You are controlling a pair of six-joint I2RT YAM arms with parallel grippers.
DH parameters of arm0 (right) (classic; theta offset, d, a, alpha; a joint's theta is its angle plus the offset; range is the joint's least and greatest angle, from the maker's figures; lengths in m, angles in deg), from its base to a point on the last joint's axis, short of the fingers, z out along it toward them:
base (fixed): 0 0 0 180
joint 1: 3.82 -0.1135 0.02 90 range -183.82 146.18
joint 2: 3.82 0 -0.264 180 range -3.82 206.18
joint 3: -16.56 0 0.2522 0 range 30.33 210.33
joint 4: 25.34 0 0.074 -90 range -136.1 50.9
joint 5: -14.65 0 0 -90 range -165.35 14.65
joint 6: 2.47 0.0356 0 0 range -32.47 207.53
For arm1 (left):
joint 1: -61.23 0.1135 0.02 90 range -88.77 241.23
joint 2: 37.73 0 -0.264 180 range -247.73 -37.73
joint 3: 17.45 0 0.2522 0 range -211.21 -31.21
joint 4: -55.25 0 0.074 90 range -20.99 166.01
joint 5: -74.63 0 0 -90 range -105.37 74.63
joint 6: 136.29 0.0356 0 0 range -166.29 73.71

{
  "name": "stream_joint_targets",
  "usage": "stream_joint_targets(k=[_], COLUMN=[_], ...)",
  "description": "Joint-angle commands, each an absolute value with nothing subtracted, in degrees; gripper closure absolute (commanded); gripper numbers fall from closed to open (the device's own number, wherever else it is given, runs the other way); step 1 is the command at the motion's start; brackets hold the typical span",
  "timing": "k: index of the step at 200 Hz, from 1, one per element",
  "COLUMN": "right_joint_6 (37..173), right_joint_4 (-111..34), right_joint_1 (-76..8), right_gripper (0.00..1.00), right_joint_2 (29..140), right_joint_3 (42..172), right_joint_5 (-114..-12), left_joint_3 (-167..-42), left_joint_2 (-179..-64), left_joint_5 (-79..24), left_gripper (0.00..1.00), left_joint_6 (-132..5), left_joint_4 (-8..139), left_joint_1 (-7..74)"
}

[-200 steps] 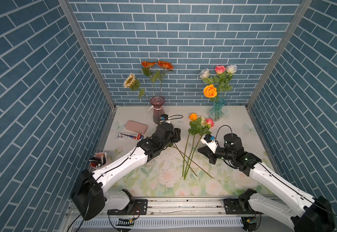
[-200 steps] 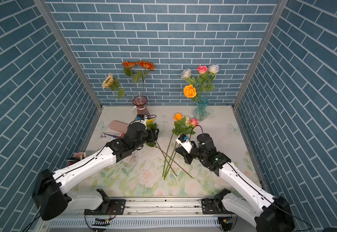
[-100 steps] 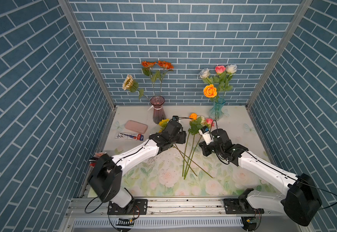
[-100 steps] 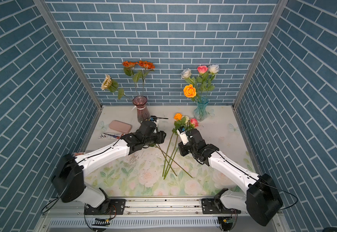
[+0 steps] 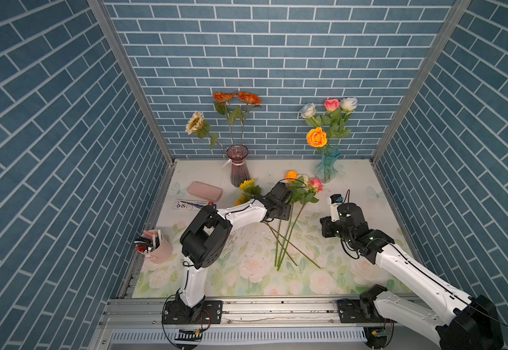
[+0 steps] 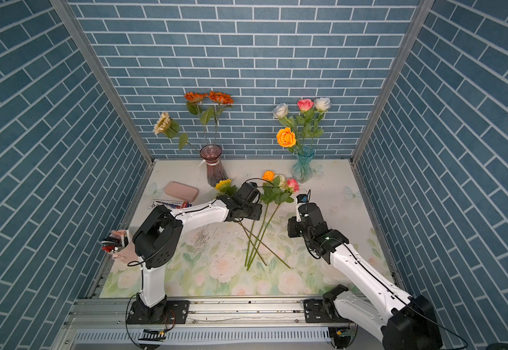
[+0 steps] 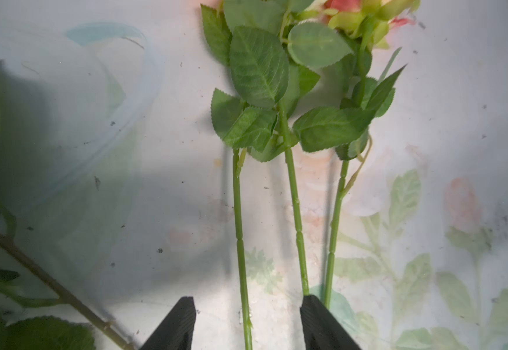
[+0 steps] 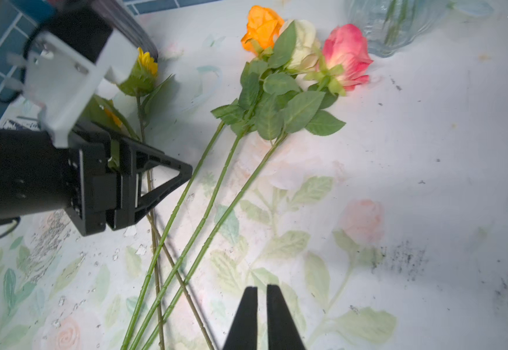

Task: Arrange the flowers in different vases according to their variety
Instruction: Pick up the flower at the center of the board.

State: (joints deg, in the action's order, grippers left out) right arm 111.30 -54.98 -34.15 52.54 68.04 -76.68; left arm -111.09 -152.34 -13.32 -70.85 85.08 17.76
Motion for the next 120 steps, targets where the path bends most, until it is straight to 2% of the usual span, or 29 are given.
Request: stream_joint_targets(k=[1,60,99,120], right_joint_6=[112.9,112.3,111.8,111.8], right_joint_4=[-55.6,-55.4,-55.7,-56.1], right_joint_1=[-32.9,-31.9,-31.7,-31.5], right_gripper=[0.89,0.91,0.92,0.92], right_joint_2=[50.9,50.9,50.5,49.9], right_joint_3=[66.7,65.8,66.0,65.9], right_joint_5=[-75.4,-74.1,-74.2,-74.3], left_joint_3=[-112.4,-114.5,-116.3,-116.4], left_joint_2=[-154.9,-158.5,-160.8,-161.6], left_joint_5=[-11.7,-9.6,-8.5,-8.1], left_gripper=[0.43,0.5,0.73,0.81], left_joint_6=[-69.3,-69.2,-69.1,-69.0], left_joint_4=[87.3,86.9,87.6,87.6], left_joint_1=[17.4,16.2,15.5,15.3])
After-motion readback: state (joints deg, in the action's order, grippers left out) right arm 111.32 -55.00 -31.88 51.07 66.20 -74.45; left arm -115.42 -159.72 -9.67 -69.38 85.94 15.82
